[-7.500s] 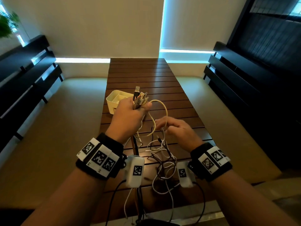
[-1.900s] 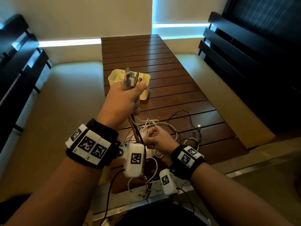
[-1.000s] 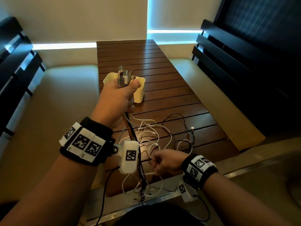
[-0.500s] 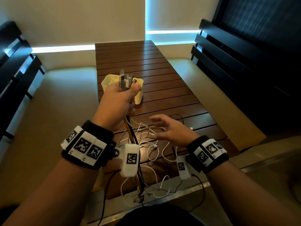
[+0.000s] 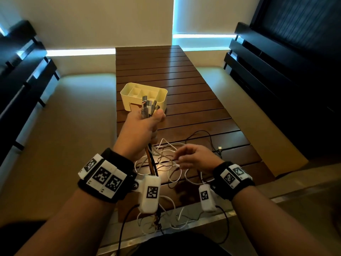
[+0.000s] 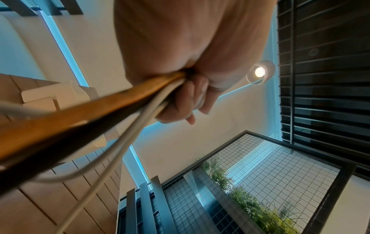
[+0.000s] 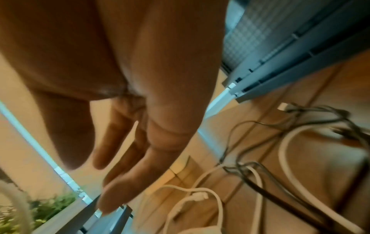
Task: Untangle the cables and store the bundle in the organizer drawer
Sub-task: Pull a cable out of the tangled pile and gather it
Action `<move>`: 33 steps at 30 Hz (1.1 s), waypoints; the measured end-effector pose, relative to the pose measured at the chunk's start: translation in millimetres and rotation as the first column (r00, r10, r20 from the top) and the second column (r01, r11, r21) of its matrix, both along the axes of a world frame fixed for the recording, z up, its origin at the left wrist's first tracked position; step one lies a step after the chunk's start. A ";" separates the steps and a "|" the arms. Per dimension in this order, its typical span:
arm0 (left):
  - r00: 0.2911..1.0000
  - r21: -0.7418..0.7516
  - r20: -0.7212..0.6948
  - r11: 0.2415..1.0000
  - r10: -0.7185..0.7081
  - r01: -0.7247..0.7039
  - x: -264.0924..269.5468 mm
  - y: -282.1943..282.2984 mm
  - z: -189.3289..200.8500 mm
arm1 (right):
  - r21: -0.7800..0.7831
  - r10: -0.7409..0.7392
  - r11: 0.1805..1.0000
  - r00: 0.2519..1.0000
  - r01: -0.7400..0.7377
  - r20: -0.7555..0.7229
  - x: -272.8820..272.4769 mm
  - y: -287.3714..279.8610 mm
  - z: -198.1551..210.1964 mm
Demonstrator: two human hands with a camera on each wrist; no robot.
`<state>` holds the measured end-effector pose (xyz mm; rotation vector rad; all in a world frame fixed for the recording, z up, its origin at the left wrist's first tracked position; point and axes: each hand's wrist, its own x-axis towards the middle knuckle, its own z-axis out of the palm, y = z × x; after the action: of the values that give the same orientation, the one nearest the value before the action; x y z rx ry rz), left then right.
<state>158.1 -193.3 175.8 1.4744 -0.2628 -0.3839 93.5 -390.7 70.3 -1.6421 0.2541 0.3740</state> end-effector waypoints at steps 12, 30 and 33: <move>0.999 -0.025 -0.042 1.000 0.016 -0.017 4.1 2.4 -0.3 | -0.594 -0.053 0.802 0.983 -0.061 -0.173 15.1 36.0 -80.1; 0.999 -0.017 -0.027 0.999 0.034 -0.034 10.6 -13.2 9.3 | -0.818 0.203 0.461 0.938 -0.345 -0.281 23.9 29.2 -73.5; 0.998 -0.021 -0.033 0.999 0.046 -0.046 11.8 -15.4 8.9 | -0.716 0.043 0.690 0.993 -0.106 -0.106 27.3 18.0 -63.2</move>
<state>169.9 -208.7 184.7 1.4489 -0.2065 -0.3664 120.9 -372.6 7.1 -2.4355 0.4360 0.4329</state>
